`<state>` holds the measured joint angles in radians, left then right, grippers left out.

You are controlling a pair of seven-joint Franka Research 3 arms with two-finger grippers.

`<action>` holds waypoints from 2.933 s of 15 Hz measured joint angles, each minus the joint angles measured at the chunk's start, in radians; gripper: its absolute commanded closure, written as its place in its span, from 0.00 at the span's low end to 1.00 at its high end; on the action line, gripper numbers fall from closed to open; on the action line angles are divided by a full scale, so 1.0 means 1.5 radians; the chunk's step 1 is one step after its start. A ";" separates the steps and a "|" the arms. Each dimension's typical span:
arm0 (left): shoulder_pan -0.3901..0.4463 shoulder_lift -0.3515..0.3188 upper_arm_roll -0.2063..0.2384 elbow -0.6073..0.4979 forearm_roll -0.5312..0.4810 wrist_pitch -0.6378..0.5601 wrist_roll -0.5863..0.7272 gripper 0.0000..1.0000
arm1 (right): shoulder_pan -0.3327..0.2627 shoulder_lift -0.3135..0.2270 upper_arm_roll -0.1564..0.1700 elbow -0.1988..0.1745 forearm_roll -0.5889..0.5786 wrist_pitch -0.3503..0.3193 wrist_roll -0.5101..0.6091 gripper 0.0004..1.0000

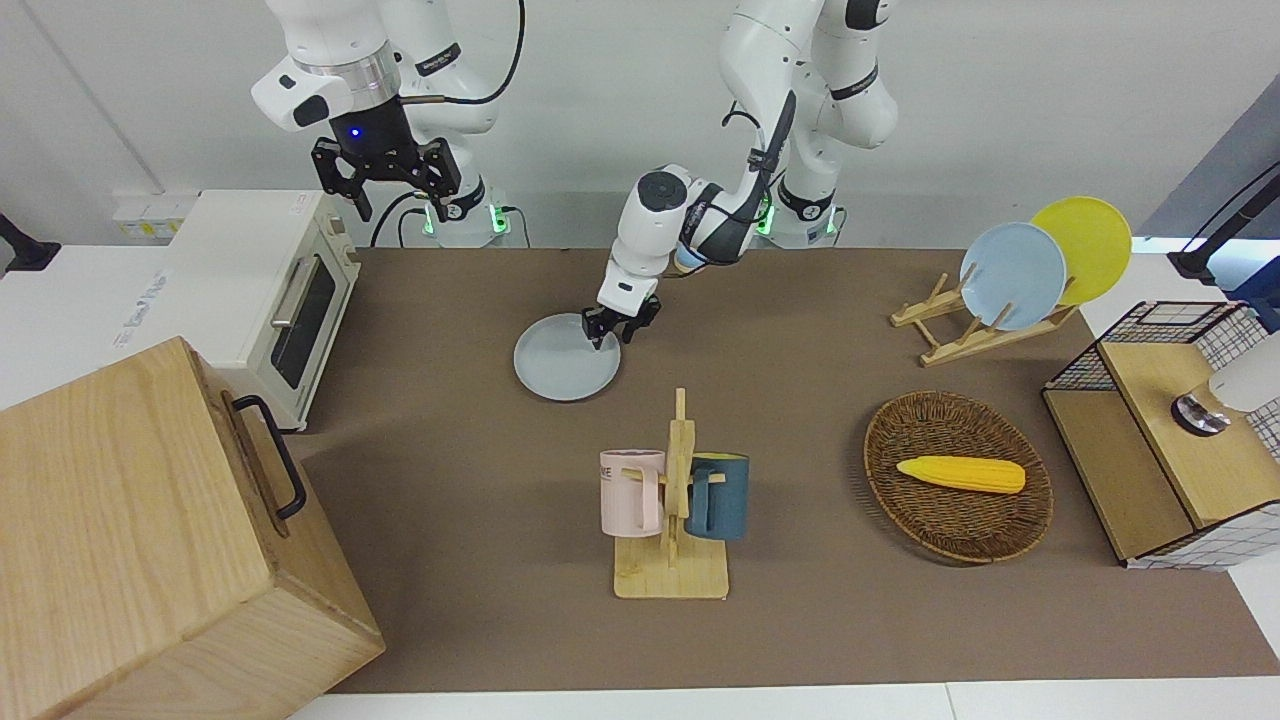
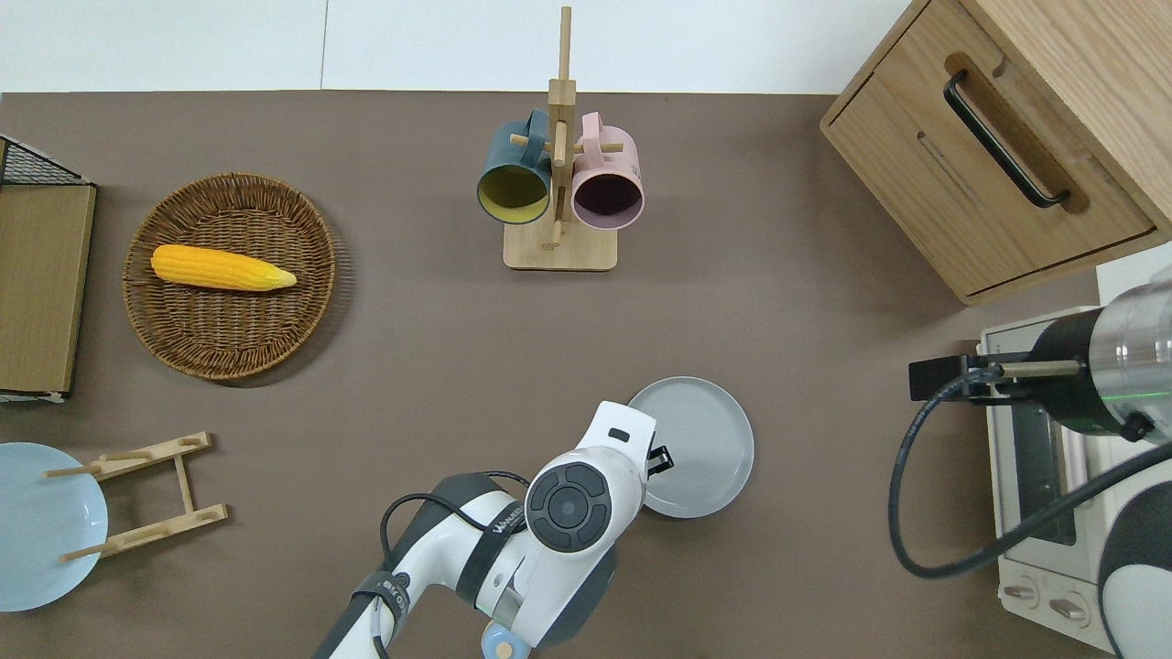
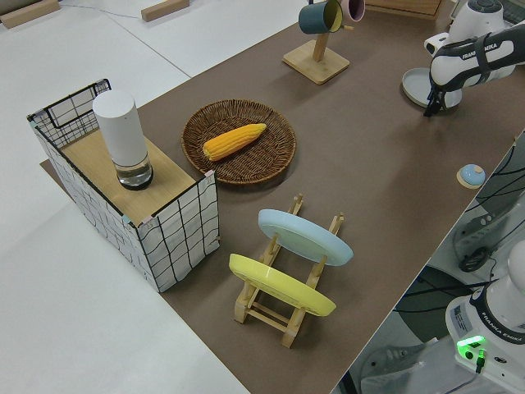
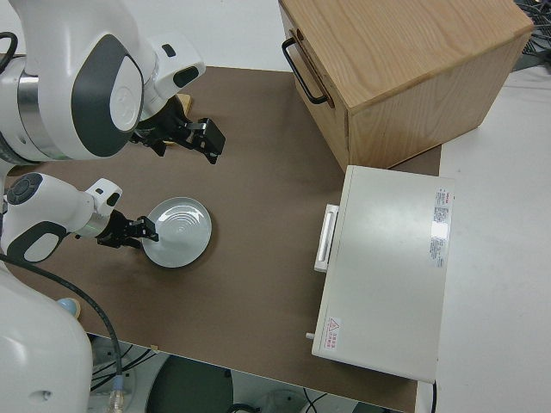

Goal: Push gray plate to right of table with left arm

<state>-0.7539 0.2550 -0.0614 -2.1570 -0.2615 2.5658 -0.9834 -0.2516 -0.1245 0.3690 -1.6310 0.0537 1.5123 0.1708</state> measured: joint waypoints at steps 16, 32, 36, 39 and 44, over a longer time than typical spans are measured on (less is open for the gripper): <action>0.198 -0.130 0.091 0.063 0.006 -0.360 0.268 0.01 | 0.000 0.000 0.000 0.000 0.000 0.000 0.000 0.00; 0.294 -0.135 0.249 0.230 0.106 -0.526 0.602 0.01 | 0.000 0.000 0.000 0.000 0.000 0.000 0.000 0.00; 0.369 -0.141 0.180 0.286 0.110 -0.571 0.602 0.01 | 0.000 0.000 0.000 0.000 0.000 0.000 0.000 0.00; 0.446 -0.167 0.100 0.302 0.110 -0.602 0.602 0.01 | 0.000 0.000 0.000 0.000 0.000 0.000 0.000 0.00; 0.496 -0.194 0.012 0.302 0.164 -0.634 0.602 0.01 | 0.000 0.000 0.000 0.000 0.000 0.000 0.000 0.00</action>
<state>-0.0102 -0.0356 -0.0436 -1.7037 -0.0159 1.6149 -0.0807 -0.2516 -0.1245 0.3690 -1.6310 0.0537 1.5123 0.1708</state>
